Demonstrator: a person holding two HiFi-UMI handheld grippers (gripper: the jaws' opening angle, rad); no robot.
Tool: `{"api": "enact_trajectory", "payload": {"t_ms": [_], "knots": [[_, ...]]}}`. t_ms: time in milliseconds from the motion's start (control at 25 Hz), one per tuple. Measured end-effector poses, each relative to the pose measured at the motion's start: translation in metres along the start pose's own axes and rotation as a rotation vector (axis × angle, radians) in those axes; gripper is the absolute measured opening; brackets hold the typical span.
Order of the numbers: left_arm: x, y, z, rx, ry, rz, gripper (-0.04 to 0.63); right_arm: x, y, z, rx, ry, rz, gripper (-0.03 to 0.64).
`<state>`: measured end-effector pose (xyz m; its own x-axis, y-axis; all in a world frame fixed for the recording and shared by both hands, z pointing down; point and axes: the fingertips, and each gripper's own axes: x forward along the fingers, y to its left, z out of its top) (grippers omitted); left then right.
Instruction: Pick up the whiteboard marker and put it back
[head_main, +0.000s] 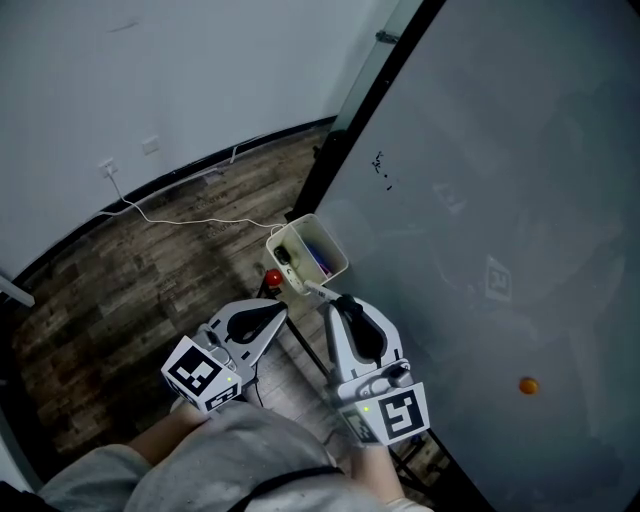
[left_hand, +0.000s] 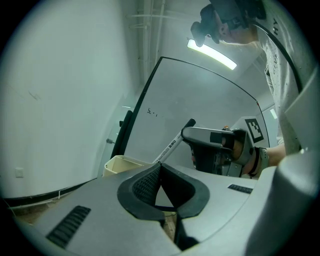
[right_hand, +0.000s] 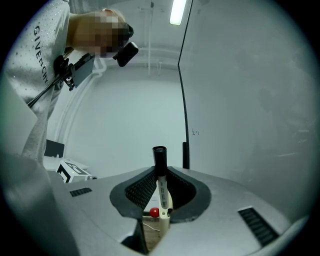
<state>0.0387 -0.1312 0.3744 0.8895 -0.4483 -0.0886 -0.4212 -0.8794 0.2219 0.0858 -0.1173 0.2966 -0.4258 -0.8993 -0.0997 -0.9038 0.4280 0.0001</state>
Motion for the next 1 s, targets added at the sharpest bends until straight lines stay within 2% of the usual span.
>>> {"api": "enact_trajectory", "payload": {"t_ms": [320,1000], "knots": [[-0.005,-0.004,0.002,0.01,-0.005,0.017,0.015,-0.004,-0.004,0.005,-0.027,0.015,-0.005,0.075],[-0.011,0.0,0.004,0.026,-0.022,0.049,0.015,-0.006,-0.007,0.027,-0.039,-0.033,0.01,0.075]]}}
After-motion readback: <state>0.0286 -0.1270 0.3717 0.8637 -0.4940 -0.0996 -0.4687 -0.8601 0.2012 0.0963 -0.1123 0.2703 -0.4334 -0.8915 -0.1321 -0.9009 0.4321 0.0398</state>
